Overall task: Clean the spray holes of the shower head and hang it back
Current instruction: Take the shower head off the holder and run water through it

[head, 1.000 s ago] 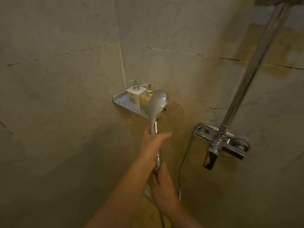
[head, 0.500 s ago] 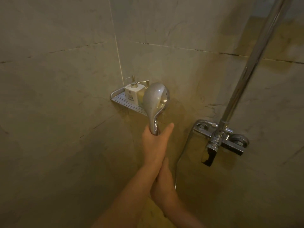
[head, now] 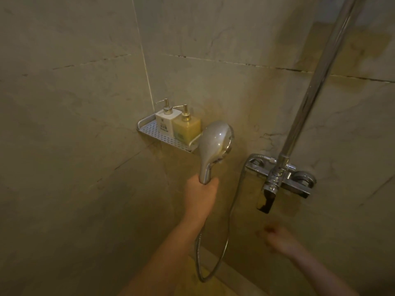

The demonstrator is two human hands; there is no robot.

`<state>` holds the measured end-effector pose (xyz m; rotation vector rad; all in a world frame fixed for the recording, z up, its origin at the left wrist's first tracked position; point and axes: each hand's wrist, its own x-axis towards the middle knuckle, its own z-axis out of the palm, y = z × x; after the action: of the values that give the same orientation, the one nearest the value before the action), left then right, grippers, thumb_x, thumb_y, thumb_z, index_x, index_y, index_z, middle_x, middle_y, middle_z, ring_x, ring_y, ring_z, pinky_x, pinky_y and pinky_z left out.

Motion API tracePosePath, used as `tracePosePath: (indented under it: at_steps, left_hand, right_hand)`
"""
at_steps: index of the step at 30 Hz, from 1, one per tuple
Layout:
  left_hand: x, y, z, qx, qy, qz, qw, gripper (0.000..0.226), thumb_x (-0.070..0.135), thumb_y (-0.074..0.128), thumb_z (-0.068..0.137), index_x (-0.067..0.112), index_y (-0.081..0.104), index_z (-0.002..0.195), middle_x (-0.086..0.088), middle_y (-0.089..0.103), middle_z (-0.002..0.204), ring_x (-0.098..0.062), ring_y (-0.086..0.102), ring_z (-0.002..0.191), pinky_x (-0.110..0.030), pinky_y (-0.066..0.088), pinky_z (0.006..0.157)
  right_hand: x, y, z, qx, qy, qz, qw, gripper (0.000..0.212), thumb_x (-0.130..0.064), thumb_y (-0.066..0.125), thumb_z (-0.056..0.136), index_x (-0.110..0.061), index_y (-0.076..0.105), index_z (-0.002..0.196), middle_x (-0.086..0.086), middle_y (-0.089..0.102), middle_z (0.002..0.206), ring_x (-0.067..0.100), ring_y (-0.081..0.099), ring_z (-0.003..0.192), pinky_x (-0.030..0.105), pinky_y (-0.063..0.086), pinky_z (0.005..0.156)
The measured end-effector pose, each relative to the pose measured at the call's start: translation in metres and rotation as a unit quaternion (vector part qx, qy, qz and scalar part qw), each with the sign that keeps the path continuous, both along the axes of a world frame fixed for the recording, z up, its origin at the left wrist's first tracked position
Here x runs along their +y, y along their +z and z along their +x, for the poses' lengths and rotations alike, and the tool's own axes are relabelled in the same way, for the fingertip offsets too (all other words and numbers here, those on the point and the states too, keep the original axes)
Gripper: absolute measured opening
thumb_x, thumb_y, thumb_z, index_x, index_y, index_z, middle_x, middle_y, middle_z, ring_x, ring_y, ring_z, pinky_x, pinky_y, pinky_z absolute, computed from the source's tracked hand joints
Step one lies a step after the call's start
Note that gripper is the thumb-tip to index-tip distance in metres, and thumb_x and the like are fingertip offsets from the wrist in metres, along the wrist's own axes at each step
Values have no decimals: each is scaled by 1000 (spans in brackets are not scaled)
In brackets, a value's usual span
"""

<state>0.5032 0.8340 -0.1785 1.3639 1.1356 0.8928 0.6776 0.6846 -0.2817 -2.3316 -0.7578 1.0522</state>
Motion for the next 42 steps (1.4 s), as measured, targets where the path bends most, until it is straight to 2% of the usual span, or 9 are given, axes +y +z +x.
tracePosePath:
  at_steps: [3,6,12,14,20,27,33,38,42]
  left_hand:
    - [-5,-3,2,-5,-6,-1,1000,19,18,65,77,18,51,64,4,46,51,-19,44,49,-34,40,49]
    - [-11,-5,5,-14,-2,4,1000,22,11,64,83,16,51,66,4,44,51,-16,42,48,-31,38,46]
    - [-14,-3,9,-22,8,8,1000,13,25,63,73,17,54,67,-2,47,54,-20,45,51,-37,41,50]
    - [-14,-2,10,-24,11,15,1000,15,29,60,68,16,53,65,-2,46,53,-21,45,51,-37,41,50]
    - [-17,-5,8,-18,1,14,1000,22,12,65,83,17,53,66,-3,48,54,-21,47,51,-36,42,49]
    - [-17,-9,6,-19,-9,8,1000,19,13,66,82,16,55,68,-3,48,56,-20,46,53,-36,42,51]
    - [-22,-10,6,-14,-4,2,1000,16,16,66,80,16,57,68,-1,49,53,-22,48,51,-37,44,50]
    - [-25,-8,4,-17,-4,7,1000,16,10,66,84,13,59,70,-1,49,55,-19,46,52,-35,41,50]
    - [-21,-6,-1,-19,9,15,1000,17,9,64,85,13,57,70,-1,48,56,-17,46,51,-29,39,45]
  right_hand:
    - [-1,13,13,-33,-86,62,994,66,-40,72,86,-3,47,135,14,61,122,23,61,99,38,53,84]
    - [9,39,13,-58,-170,188,966,74,-46,78,79,-11,43,133,5,60,121,20,60,103,37,51,87]
    - [37,53,12,12,-221,272,937,84,-68,74,70,-13,46,128,-2,59,115,20,60,104,28,48,70]
    - [43,49,15,30,-252,277,927,86,-73,73,66,-11,49,122,0,61,114,22,61,105,33,50,75]
    - [49,41,6,41,-264,273,924,53,-55,69,82,-14,63,115,3,67,100,23,63,93,46,52,90]
    - [57,37,3,88,-277,268,919,47,-57,60,88,-21,55,118,5,59,116,28,58,109,48,44,103]
    - [55,39,-5,55,-278,268,921,28,-54,55,93,-28,55,82,-5,58,81,8,53,72,33,40,79]
    - [55,41,-6,32,-277,249,927,39,-56,53,93,-20,63,82,4,65,80,15,59,74,34,45,73]
    - [58,46,-3,36,-281,203,938,53,-65,50,89,-14,62,80,11,62,89,28,61,89,41,48,91]
